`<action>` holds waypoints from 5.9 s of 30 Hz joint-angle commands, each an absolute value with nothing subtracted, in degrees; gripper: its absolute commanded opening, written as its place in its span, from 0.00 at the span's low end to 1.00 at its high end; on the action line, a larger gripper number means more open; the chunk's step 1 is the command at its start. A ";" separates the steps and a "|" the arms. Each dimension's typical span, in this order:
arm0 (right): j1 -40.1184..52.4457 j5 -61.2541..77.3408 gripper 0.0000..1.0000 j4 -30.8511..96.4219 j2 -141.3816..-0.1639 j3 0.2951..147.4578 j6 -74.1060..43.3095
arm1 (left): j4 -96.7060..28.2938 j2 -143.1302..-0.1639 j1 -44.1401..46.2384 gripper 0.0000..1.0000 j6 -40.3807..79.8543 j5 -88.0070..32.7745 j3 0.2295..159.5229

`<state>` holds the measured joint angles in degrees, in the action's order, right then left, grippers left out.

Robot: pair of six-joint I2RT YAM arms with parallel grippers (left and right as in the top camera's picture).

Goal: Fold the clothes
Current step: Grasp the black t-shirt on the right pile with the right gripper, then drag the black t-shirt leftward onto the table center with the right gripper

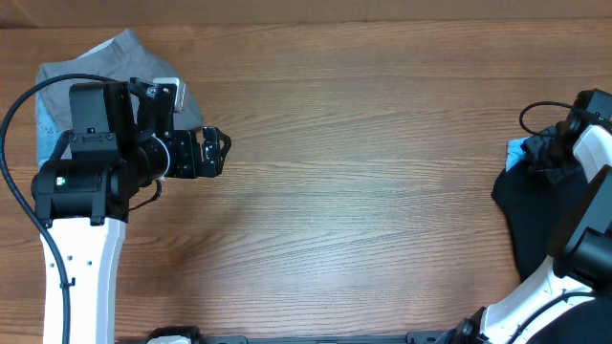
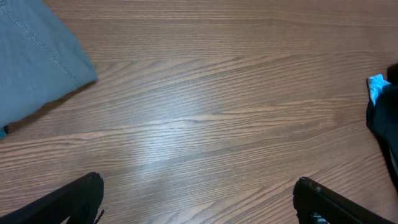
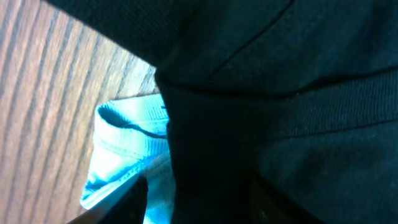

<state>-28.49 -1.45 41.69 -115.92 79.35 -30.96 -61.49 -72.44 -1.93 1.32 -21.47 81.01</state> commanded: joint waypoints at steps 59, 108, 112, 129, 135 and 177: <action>-20.32 -15.84 0.68 61.54 -105.01 67.31 -31.55 | -61.32 -72.75 -2.22 1.00 1.96 -22.13 82.46; -24.93 -7.20 0.04 68.23 -103.92 82.04 -21.74 | -60.84 -72.75 -2.22 1.00 1.91 -22.06 82.46; -26.41 -1.78 0.04 68.29 -103.81 82.85 -17.67 | -60.84 -72.75 -2.22 1.00 1.93 -22.11 82.46; 11.09 15.22 0.04 84.29 -95.26 128.73 -17.98 | -66.22 -72.62 -2.28 1.00 1.43 -7.68 98.30; 39.75 3.49 0.36 83.70 -102.00 128.57 -25.78 | -72.34 -72.62 -2.28 1.00 1.23 2.00 109.06; 24.95 -8.14 0.62 95.00 -83.70 129.97 -31.66 | -49.43 -133.23 16.71 0.85 -7.18 -17.41 111.33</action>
